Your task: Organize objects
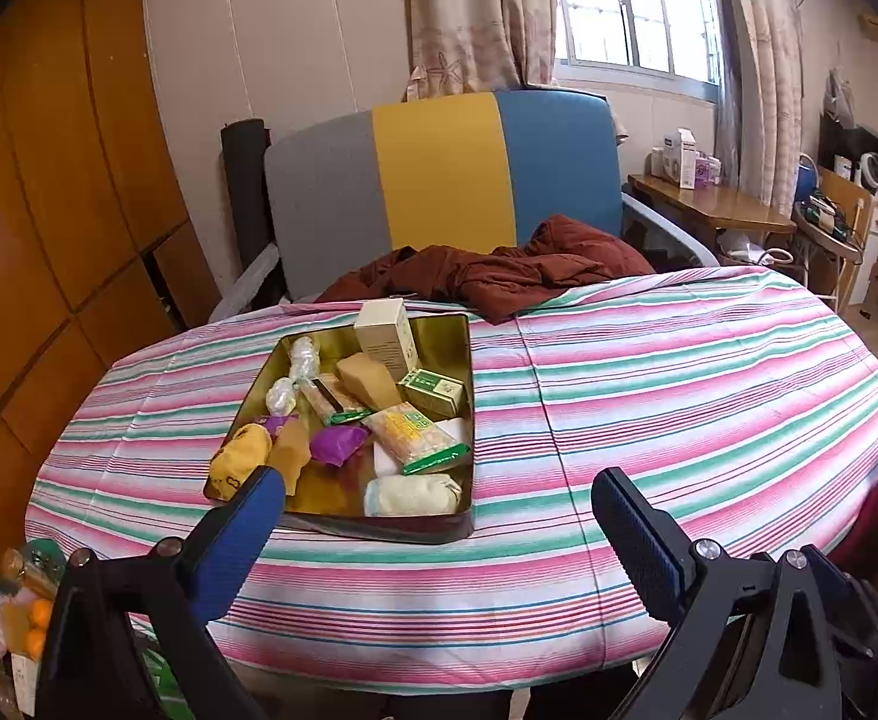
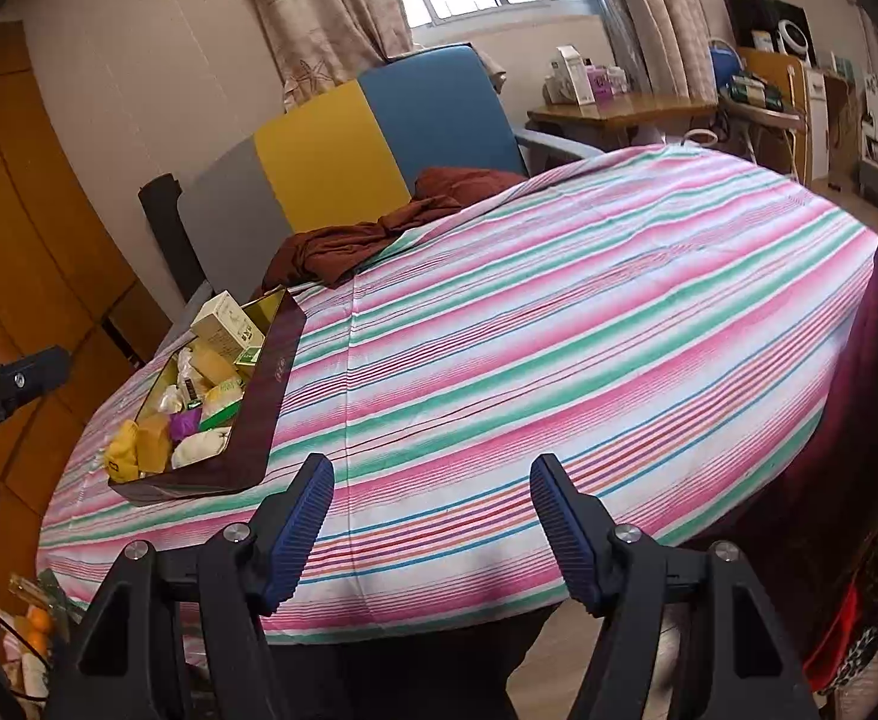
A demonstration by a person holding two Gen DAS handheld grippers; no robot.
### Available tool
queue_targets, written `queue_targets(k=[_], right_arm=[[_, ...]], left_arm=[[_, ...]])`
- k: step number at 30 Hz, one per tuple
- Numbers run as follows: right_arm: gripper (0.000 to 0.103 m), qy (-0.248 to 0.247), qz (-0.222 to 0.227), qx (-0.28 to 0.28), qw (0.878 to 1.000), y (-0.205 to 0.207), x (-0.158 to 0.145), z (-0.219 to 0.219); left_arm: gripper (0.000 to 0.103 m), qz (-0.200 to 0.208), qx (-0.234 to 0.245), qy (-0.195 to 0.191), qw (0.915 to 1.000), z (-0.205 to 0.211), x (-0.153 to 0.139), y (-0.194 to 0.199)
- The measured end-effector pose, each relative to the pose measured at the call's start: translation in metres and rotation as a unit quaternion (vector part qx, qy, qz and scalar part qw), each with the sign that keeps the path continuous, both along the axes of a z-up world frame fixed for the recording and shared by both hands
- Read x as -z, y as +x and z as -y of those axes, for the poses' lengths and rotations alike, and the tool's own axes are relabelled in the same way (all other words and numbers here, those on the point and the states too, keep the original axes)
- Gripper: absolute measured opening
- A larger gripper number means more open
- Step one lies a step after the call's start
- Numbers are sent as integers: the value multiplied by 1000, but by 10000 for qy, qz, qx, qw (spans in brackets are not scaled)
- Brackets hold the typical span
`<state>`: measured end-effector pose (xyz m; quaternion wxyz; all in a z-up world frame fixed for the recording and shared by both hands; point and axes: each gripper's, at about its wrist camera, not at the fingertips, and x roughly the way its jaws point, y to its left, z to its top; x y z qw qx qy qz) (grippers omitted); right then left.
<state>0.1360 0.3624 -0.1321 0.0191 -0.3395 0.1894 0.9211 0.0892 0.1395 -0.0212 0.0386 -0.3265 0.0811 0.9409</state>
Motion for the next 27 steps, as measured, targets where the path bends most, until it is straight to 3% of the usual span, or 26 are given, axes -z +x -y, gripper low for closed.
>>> queue_targets(k=[27], right_arm=[[69,541,-69,-168,9984,0,-11,16]], left_arm=[[103,49,-248,-79,9997,10,5,-9]])
